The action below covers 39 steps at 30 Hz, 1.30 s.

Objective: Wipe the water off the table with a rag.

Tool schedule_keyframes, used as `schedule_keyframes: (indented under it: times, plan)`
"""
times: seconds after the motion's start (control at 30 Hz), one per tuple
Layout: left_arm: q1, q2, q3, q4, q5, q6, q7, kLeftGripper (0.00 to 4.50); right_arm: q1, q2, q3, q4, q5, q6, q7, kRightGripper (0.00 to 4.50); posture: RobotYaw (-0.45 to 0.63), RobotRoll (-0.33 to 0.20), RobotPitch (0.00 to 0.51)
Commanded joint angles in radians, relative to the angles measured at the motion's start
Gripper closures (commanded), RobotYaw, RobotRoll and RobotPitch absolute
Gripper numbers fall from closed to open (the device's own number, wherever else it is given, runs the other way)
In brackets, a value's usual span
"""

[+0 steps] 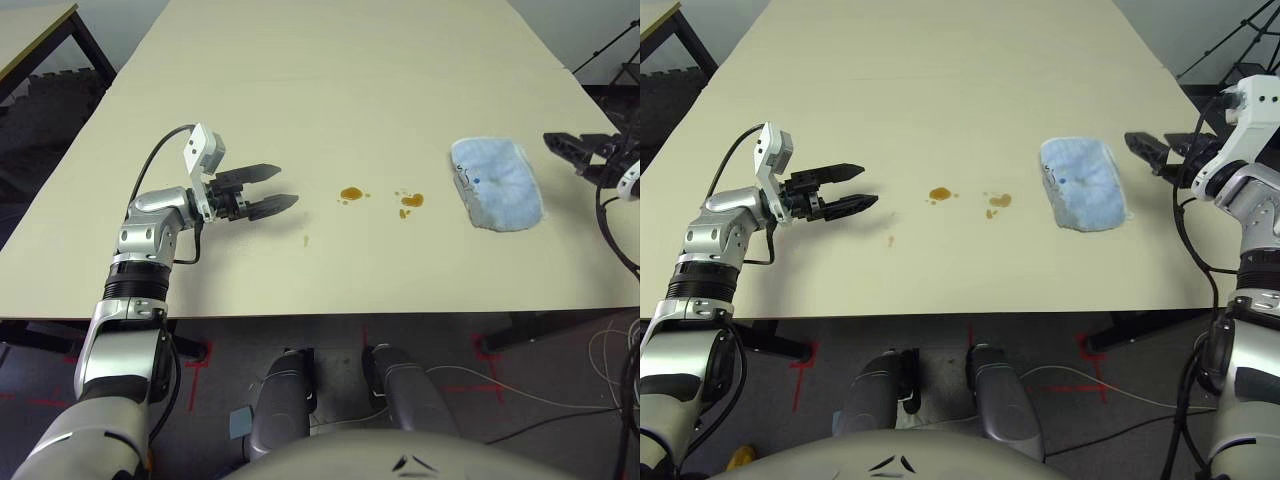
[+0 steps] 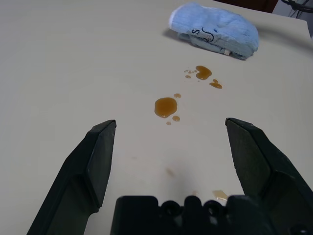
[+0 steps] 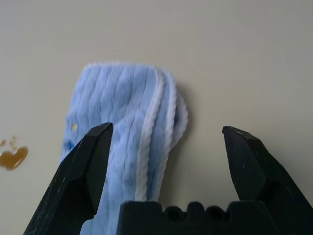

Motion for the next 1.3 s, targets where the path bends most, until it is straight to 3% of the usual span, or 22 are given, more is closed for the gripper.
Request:
schedule_keyframes:
  times: [0.03, 0.57, 0.7, 1.0, 1.3]
  plan:
    - [-0.004, -0.005, -0.011, 0.020, 0.016, -0.015, 0.004, 0.00, -0.033, 0.004, 0.058, 0.028, -0.035, 0.045, 0.027, 0.04, -0.24, 0.000, 0.146]
    - [0.006, -0.002, -0.005, 0.004, 0.014, -0.016, 0.014, 0.00, -0.106, 0.110, 0.141, 0.199, -0.141, 0.008, 0.022, 0.04, -0.22, 0.000, 0.144]
    - [0.006, 0.000, -0.005, 0.007, 0.016, -0.020, 0.015, 0.00, -0.101, 0.123, 0.132, 0.203, -0.147, 0.006, 0.016, 0.99, -0.22, 0.000, 0.146]
    - [0.000, 0.005, -0.008, 0.029, 0.027, -0.035, 0.013, 0.00, -0.081, 0.120, 0.083, 0.131, -0.102, 0.044, 0.019, 4.35, -0.23, 0.000, 0.147]
    - [-0.008, 0.013, -0.006, 0.052, 0.036, -0.051, 0.001, 0.00, -0.094, 0.152, -0.062, -0.035, 0.047, 0.251, -0.041, 4.47, -0.24, 0.000, 0.151]
